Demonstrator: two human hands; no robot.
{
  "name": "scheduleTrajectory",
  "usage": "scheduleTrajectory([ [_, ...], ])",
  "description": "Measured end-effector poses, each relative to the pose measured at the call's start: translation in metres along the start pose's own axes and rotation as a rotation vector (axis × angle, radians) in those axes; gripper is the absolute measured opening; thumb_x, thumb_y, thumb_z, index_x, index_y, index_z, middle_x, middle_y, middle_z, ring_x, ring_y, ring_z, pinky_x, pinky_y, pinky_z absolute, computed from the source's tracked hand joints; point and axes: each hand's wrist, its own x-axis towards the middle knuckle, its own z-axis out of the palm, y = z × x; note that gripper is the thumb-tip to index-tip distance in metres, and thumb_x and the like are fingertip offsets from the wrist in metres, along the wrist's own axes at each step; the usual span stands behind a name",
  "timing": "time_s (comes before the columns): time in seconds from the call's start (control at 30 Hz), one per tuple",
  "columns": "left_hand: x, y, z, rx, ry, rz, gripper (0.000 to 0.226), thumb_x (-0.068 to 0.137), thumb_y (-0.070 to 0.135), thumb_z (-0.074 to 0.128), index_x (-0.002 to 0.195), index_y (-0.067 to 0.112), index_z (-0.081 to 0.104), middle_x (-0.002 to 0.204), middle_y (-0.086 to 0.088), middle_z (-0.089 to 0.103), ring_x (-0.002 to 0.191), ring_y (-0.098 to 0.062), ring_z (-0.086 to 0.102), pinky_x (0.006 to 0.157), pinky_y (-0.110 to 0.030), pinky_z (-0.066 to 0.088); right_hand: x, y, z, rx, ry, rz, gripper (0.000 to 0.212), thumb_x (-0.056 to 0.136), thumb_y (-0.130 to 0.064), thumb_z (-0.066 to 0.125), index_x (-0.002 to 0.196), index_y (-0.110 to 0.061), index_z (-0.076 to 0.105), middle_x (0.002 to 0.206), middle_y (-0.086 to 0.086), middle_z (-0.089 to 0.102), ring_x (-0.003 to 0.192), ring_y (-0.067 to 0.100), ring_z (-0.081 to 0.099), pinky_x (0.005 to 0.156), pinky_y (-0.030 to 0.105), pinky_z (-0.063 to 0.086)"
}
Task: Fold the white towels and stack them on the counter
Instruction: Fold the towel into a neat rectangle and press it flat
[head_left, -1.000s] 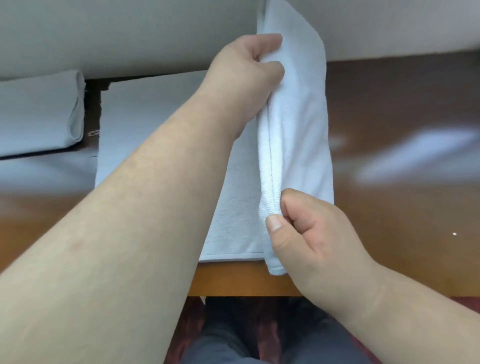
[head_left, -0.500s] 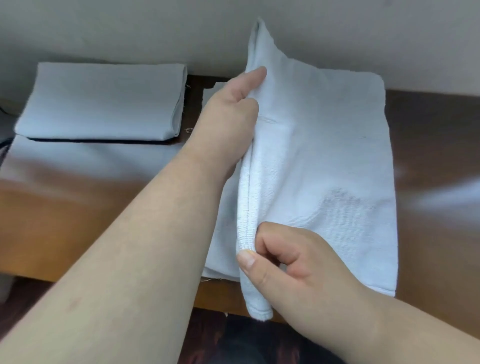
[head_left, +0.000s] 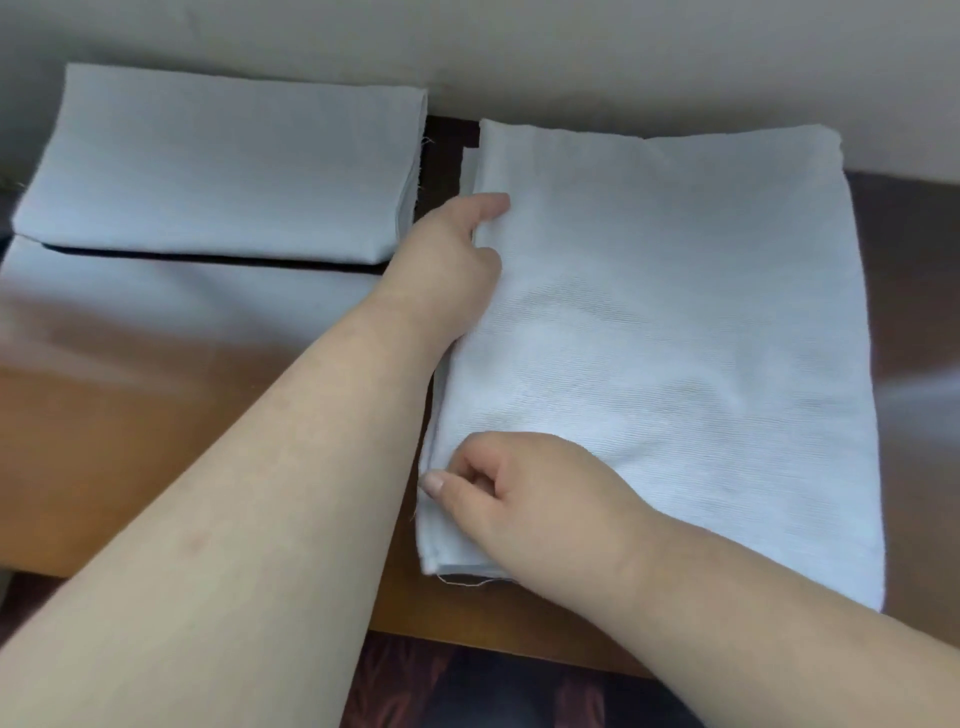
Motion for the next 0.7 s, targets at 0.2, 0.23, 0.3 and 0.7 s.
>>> scheduleTrajectory([
  [0.2,-0.002,-0.01,-0.001,0.119,0.134,0.001,0.06,0.086,0.017,0.053,0.142,0.033,0.04,0.104,0.018,0.056,0.087,-0.005,0.054,0.061,0.003,0.033,0.037,0.015,-0.068,0.237,-0.115,0.127,0.018,0.095,-0.044,0.051,0.099,-0.035,0.066,0.08,-0.02,0.072,0.065,0.003,0.068,0.062,0.029,0.052],
  [0.23,-0.004,-0.011,-0.001,0.121,0.166,-0.033,0.061,0.086,0.026,0.058,0.143,0.031,0.037,0.1,0.015,0.058,0.089,-0.008,0.057,0.065,-0.002,0.035,0.046,0.023,-0.079,0.205,0.071,0.101,0.017,0.095,-0.04,0.051,0.098,-0.034,0.067,0.081,-0.019,0.072,0.069,0.002,0.067,0.065,0.027,0.05],
  [0.3,-0.01,-0.014,0.004,0.171,0.183,-0.11,0.068,0.084,0.044,0.065,0.142,0.023,0.037,0.111,0.004,0.061,0.103,-0.016,0.059,0.079,-0.018,0.039,0.064,0.04,-0.097,-0.018,0.419,-0.023,0.022,0.096,-0.034,0.048,0.106,-0.034,0.068,0.099,-0.018,0.071,0.092,0.002,0.063,0.081,0.025,0.048],
  [0.7,-0.091,0.054,0.148,0.767,0.04,0.043,0.071,0.097,0.053,0.025,0.155,0.022,-0.001,0.162,-0.011,-0.005,0.147,-0.035,-0.005,0.112,-0.061,-0.003,0.096,0.147,-0.176,-0.651,0.212,-0.185,0.055,0.097,-0.015,0.037,0.152,-0.022,0.034,0.161,0.004,0.024,0.149,0.024,0.018,0.121,0.041,0.012],
])
